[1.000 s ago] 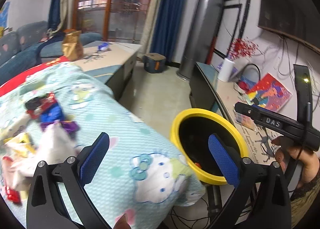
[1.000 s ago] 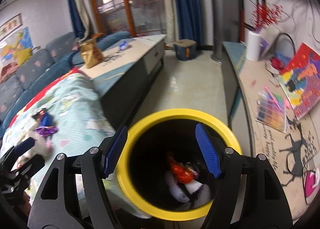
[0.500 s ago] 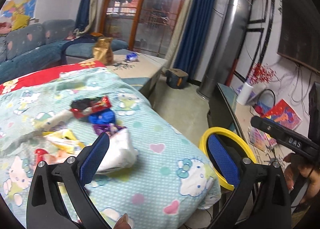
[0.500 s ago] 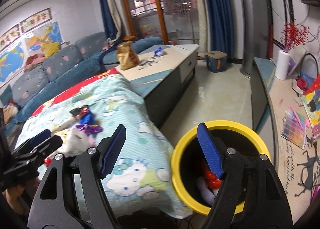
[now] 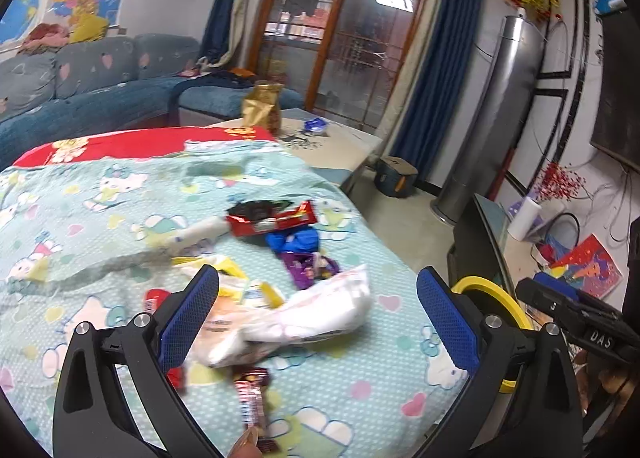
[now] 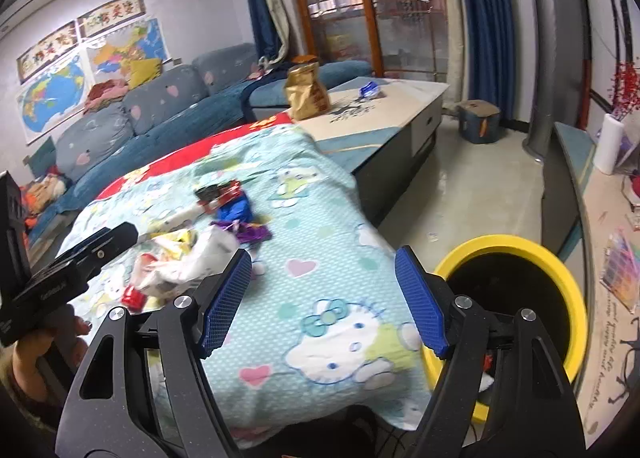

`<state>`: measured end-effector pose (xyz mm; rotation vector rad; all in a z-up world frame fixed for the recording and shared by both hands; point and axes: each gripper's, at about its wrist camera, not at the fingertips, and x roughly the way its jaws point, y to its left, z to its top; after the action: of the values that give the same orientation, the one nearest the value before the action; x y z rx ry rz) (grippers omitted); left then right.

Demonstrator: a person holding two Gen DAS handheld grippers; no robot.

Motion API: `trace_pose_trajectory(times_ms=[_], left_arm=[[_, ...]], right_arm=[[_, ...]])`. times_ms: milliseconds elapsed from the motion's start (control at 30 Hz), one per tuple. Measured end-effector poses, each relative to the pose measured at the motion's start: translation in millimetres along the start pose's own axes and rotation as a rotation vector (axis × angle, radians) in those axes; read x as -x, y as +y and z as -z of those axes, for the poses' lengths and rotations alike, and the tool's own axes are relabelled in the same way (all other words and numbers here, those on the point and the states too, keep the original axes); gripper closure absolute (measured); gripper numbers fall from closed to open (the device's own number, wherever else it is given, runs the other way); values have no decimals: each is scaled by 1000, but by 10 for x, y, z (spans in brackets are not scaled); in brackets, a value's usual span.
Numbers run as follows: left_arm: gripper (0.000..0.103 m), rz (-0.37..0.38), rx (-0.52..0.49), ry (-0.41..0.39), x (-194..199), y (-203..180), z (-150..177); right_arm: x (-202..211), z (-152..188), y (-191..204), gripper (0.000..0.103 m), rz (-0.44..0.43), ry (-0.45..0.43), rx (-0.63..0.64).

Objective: Collect trash
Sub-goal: 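Move both open tools back over the remaining trash on the bed, then grasp the red cylindrical container with the left tool while the right tool grasps the white plastic bag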

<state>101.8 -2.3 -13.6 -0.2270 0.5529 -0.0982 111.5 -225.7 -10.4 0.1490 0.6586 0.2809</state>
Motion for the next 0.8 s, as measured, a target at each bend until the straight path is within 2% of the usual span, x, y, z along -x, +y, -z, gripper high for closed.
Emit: trace_pose_trajectory(times_ms=[467, 733, 800], left_arm=[[7, -143, 71, 17, 209, 695, 131], [8, -191, 125, 81, 233, 1101, 297], [13, -182, 145, 107, 193, 1167, 336]], right_arm=[[-366, -32, 513, 37, -111, 52, 42], [-671, -29, 720, 37, -142, 97, 81], [-755, -32, 781, 37, -141, 108, 97]])
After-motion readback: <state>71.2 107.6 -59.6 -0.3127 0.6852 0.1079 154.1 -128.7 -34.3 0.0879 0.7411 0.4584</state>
